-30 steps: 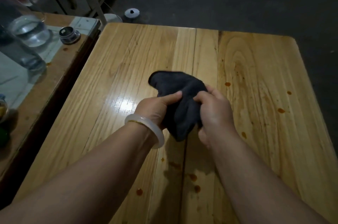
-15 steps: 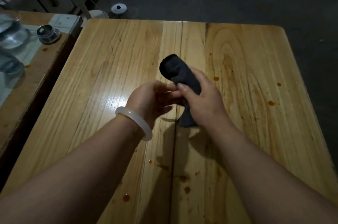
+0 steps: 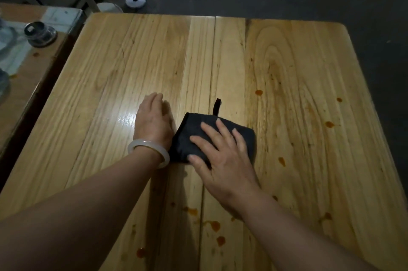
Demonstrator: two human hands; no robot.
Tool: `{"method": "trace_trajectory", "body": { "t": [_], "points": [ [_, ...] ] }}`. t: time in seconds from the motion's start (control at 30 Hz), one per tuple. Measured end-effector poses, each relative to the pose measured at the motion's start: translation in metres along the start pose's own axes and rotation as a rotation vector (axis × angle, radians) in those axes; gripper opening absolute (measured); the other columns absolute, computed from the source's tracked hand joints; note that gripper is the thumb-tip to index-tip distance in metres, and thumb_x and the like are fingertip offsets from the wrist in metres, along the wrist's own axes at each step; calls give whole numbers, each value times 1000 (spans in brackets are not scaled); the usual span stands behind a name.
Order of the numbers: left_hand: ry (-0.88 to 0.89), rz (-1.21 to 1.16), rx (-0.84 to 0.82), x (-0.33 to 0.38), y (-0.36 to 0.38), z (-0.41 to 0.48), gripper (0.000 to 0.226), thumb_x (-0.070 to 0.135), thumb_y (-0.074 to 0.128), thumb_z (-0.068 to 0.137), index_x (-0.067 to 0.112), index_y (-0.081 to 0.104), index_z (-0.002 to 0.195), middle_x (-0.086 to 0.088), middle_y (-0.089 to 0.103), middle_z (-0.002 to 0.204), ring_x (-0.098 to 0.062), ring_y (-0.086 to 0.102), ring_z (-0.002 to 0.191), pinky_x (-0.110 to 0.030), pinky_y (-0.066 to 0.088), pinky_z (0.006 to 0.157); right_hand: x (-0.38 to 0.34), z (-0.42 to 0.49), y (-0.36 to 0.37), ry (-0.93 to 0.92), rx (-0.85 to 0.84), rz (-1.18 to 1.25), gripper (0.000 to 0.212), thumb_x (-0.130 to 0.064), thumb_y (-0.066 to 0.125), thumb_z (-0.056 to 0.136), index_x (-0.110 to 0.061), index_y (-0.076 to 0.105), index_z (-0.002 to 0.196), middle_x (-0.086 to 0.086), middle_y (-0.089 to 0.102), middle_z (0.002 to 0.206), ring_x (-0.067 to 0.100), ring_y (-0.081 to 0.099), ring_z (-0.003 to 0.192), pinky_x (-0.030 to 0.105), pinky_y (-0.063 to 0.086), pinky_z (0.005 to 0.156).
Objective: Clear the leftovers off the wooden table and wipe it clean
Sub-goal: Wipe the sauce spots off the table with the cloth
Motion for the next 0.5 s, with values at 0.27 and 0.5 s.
{"method": "trace_trajectory", "body": {
  "t": [0.27, 0.5],
  "points": [
    [66, 93, -51, 1, 28, 10, 53, 28, 37, 100, 11, 22, 148, -3, 15, 158, -18, 5, 146, -32, 2, 119, 23, 20, 10, 12, 86, -232, 50, -44, 25, 100, -35, 38, 147, 0, 29, 160, 30, 17, 150, 55, 14, 116],
    [52, 230, -30, 3, 36, 6, 57, 36, 24, 100, 12, 13, 151, -2, 7, 159, -15, -1, 146, -33, 0, 120, 46, 53, -3, 86, 77, -257, 53, -46, 18, 100, -37, 30, 150, -2, 20, 163, 28, 7, 151, 57, 10, 120]
  ]
}}
Point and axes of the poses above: each hand's wrist, its own z-axis towards the middle knuckle, its own y-axis out of the palm, x = y × z, the point moved 5 cm from there along z, towards the middle knuckle
